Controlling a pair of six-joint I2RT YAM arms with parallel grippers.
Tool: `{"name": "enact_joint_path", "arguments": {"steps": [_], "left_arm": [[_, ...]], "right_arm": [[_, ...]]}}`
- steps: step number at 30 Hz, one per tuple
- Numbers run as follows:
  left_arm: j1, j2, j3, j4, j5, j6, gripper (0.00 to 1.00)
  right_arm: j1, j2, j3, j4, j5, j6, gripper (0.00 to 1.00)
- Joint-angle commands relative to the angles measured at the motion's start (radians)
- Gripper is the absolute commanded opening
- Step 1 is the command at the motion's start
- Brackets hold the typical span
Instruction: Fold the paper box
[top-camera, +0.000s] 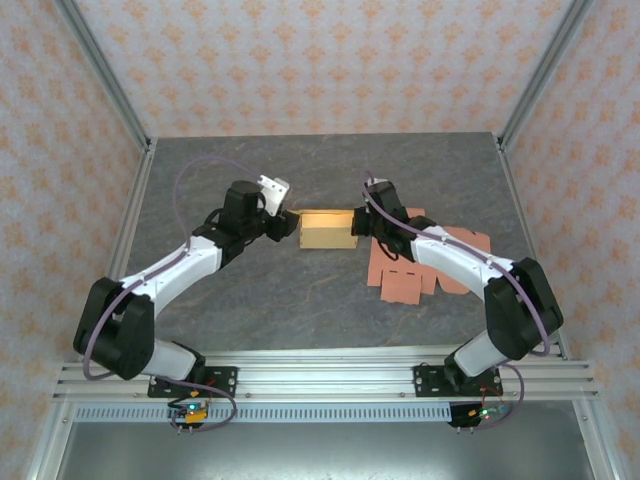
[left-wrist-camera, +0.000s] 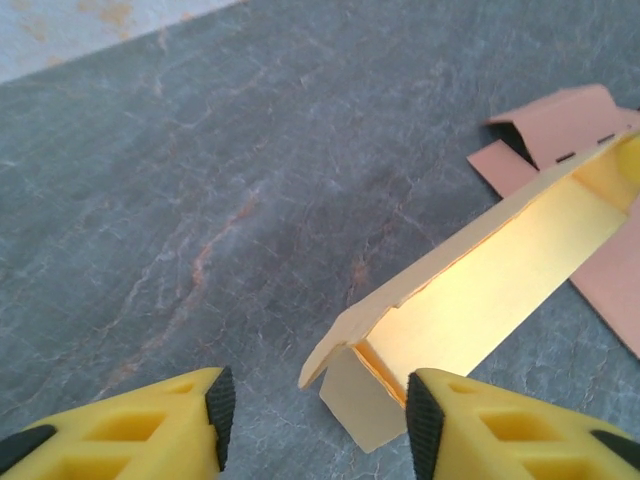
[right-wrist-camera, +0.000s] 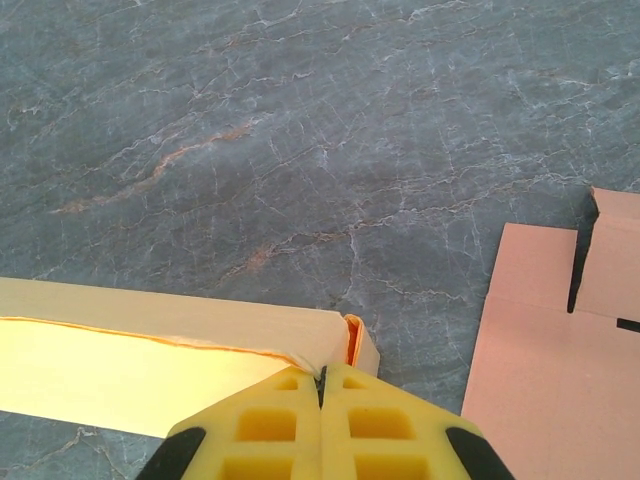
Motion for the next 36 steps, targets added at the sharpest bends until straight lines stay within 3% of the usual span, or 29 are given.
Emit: {"name": "enact_joint_path", "arguments": {"steps": [1,6,9,12,16,25,30,36], "left_arm": [[0.003,0.044,0.056,0.018,0.045,0.036,0.5],[0.002,0.099,0.089,0.003,0.07,0.058,0.47],[0.002,0.132,0.124,-0.031,0.109,0.106,0.35],[0.003,0.164,0.169,-0.079,0.13,0.149,0.3],[0.005,0.203,0.204,-0.098,0.19,0.176,0.0],[0.004,0.213,0.223,-0.052,0.26,-0.017,0.0],[-0.001,0.202,0.213,-0.014,0.192,-0.183,0.0],[-0.035,0.191,0.226,-0.053,0.107,-0.277,0.0]], "right_arm": [[0.006,0.016,0.041,-0.039,0.031,0.002,0.0],[0.006,0.02,0.053,-0.048,0.032,0.003,0.0],[0.007,0.024,0.055,-0.049,0.023,0.007,0.0],[0.01,0.027,0.057,-0.051,0.025,0.008,0.0],[0.013,0.034,0.067,-0.057,0.027,0.008,0.0],[0.058,0.055,0.102,-0.077,0.084,0.029,0.0],[0.098,0.074,0.099,-0.062,0.129,0.052,0.0],[0.102,0.076,0.082,-0.055,0.134,0.071,0.0]]}}
